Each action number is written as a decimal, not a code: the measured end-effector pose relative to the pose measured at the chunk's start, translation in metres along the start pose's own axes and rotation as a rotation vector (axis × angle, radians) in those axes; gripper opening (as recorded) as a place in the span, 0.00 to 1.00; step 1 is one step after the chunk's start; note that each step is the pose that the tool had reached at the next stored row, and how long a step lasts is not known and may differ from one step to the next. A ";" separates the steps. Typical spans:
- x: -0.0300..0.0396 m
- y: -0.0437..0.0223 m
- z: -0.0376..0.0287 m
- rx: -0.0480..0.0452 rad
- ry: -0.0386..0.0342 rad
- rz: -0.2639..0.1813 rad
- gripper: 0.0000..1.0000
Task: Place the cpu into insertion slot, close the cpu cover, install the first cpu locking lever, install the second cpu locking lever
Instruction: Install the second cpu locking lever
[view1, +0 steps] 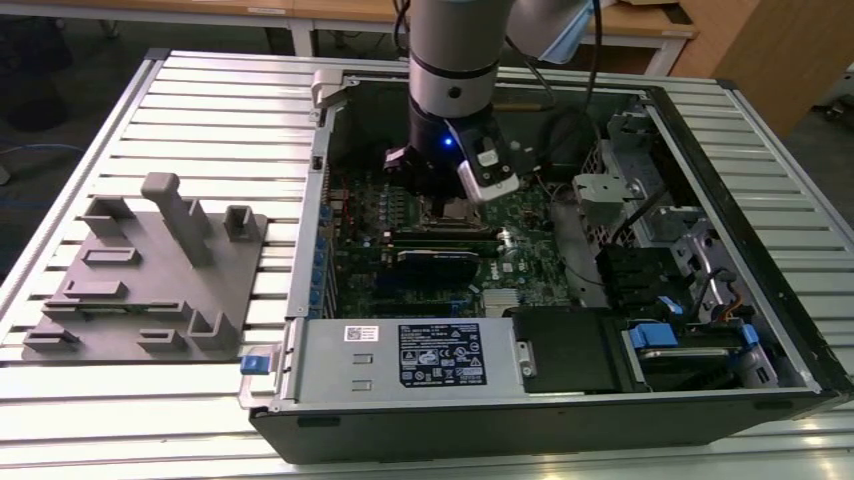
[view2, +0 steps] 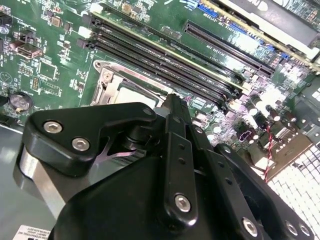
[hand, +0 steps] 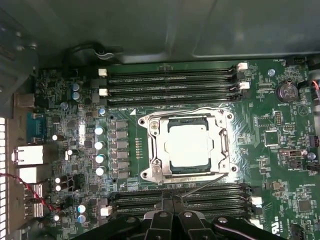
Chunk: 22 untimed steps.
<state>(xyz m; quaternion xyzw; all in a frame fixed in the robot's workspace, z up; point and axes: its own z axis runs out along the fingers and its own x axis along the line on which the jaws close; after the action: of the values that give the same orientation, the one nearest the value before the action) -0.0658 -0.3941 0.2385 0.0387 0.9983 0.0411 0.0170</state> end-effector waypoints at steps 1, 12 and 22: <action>0.0003 -0.0001 0.0010 0.0004 0.0000 0.000 0.10; 0.0054 -0.0033 0.0145 0.0012 -0.0002 0.002 0.10; 0.0096 -0.0056 0.0230 0.0008 -0.0006 0.003 0.10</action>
<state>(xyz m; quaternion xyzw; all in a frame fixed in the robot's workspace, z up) -0.0749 -0.3971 0.2149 0.0400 0.9982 0.0407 0.0172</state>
